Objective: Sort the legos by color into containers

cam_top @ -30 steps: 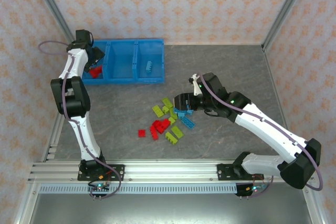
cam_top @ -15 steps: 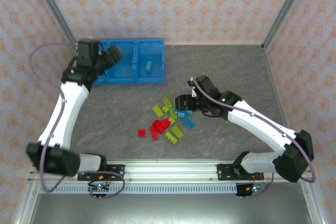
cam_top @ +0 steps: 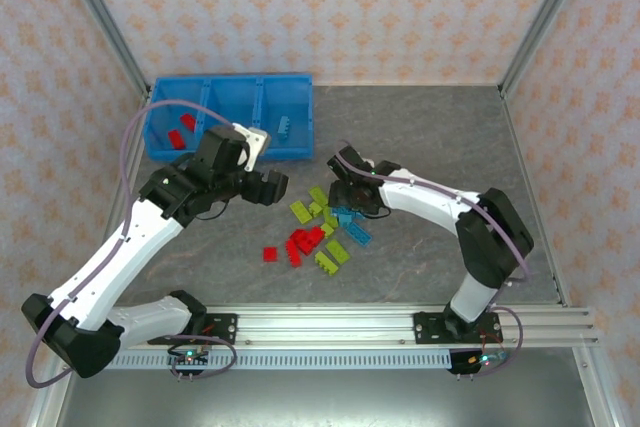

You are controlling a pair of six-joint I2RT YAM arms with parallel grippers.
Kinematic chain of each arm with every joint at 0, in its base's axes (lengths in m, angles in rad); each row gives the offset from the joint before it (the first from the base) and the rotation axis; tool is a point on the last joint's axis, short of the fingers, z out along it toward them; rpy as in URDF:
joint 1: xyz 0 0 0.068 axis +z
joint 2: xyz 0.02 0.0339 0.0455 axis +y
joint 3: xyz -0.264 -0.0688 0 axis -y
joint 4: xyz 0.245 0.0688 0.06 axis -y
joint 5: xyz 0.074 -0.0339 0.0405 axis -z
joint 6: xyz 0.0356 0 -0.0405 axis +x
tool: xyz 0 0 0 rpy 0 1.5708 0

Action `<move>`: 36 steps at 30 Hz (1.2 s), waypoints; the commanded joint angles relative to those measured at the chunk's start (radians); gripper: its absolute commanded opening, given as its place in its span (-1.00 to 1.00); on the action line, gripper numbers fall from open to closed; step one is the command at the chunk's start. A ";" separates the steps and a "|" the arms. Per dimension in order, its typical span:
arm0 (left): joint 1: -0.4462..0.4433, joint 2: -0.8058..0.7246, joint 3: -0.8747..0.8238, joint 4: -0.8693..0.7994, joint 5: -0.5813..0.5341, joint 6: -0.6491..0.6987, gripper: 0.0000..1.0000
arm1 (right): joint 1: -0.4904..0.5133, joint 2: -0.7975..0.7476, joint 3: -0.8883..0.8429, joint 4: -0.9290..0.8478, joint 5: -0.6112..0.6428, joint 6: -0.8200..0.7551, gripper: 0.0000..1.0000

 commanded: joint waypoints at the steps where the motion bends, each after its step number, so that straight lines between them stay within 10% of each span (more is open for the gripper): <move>1: -0.004 -0.002 -0.012 -0.046 -0.011 0.072 0.94 | -0.008 -0.024 0.008 -0.070 0.198 0.103 0.47; 12: -0.003 -0.008 -0.034 -0.046 0.018 0.086 1.00 | -0.078 0.029 -0.074 0.074 0.008 0.150 0.14; 36: -0.002 -0.023 -0.049 -0.035 -0.012 0.088 1.00 | -0.090 -0.149 -0.208 0.124 0.063 0.182 -0.69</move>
